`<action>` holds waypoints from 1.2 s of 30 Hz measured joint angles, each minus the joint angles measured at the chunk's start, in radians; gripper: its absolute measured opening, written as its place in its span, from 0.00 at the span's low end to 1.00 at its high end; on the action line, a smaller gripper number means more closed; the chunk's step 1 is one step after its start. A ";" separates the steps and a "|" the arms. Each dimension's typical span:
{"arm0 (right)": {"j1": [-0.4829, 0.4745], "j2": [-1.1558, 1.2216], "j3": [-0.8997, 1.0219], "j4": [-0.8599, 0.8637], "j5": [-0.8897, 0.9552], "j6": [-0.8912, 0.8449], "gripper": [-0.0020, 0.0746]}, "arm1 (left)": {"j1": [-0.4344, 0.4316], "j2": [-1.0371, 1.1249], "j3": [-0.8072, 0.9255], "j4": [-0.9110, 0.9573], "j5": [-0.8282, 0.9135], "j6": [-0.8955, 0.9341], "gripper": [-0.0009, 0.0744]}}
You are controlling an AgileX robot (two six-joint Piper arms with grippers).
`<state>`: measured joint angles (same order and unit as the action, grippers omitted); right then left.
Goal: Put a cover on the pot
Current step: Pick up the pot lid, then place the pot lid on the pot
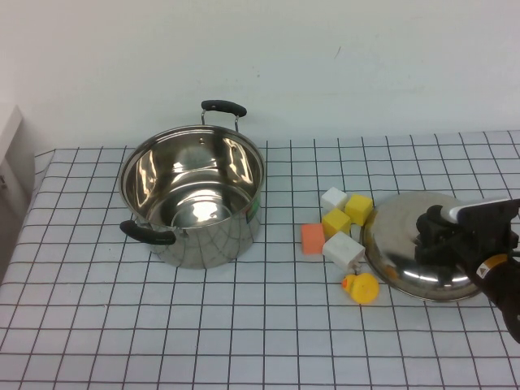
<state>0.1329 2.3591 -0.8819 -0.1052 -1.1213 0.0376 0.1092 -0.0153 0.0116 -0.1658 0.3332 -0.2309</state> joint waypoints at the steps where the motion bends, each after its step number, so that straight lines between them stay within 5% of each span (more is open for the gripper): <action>1: 0.000 -0.004 0.000 0.001 -0.002 0.000 0.48 | 0.000 0.000 0.000 0.000 0.000 0.000 0.01; 10: 0.000 -0.313 0.108 0.023 0.039 0.000 0.48 | 0.000 0.000 0.000 0.000 0.000 0.000 0.01; 15: 0.000 -0.595 0.126 -0.051 0.306 0.024 0.48 | 0.000 0.000 0.000 0.000 0.000 0.000 0.01; 20: 0.052 -0.768 0.034 -0.273 0.494 0.230 0.48 | 0.000 0.000 0.000 0.000 0.000 0.000 0.01; 25: 0.181 -0.730 -0.131 -0.420 0.537 0.337 0.48 | 0.000 0.000 0.000 0.000 0.000 0.000 0.01; 36: 0.415 -0.370 -0.600 -0.453 0.691 0.387 0.48 | 0.000 0.000 0.000 0.000 0.000 0.000 0.01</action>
<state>0.5482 1.9891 -1.4819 -0.5578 -0.4308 0.4248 0.1092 -0.0153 0.0116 -0.1658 0.3332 -0.2309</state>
